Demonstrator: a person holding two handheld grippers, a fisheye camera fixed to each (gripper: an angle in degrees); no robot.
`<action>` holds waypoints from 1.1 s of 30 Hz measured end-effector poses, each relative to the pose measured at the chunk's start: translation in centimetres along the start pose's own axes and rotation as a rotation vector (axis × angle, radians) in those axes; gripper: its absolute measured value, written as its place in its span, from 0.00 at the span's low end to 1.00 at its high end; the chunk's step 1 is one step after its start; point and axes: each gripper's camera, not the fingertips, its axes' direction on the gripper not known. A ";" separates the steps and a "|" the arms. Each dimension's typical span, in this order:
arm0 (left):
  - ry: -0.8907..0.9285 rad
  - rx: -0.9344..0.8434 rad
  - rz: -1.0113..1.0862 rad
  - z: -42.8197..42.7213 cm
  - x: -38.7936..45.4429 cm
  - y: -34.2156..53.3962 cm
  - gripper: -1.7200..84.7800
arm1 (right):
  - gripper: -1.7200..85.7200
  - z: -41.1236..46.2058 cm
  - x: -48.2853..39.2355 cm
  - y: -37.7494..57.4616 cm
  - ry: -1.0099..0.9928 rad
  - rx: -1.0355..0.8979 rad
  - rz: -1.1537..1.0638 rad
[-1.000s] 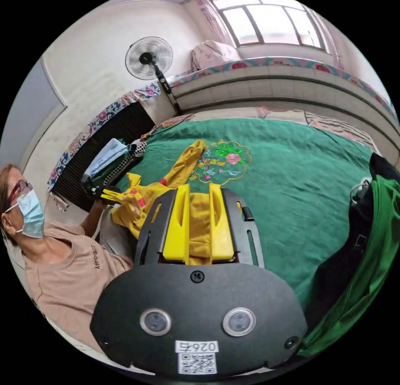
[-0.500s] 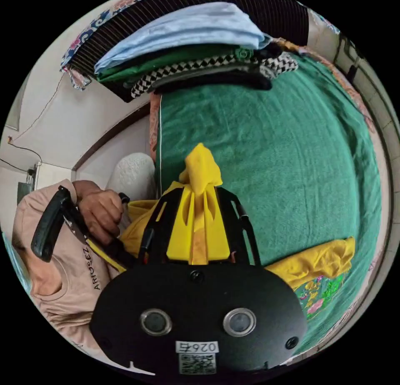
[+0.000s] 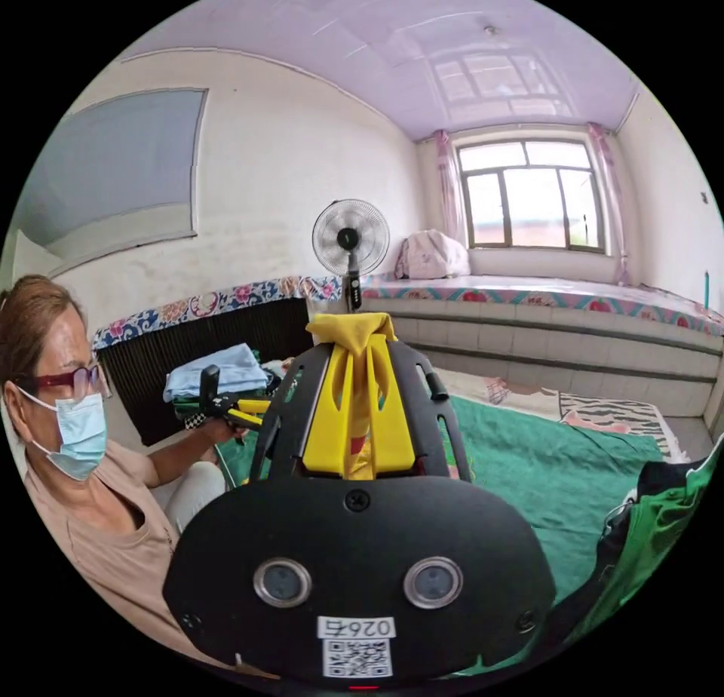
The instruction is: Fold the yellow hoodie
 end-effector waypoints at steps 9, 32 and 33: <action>0.548 -0.412 0.236 18.8 -1.4 -7.4 0.03 | 0.00 -17.7 3.1 -2.8 0.187 0.208 -0.125; 0.156 -0.047 -0.174 22.1 -21.0 -12.0 0.18 | 0.01 -24.7 18.7 -1.1 0.287 0.390 0.083; 0.124 -0.143 -0.138 24.4 -20.0 -12.7 0.16 | 0.01 -24.7 18.7 -1.0 0.294 0.379 0.084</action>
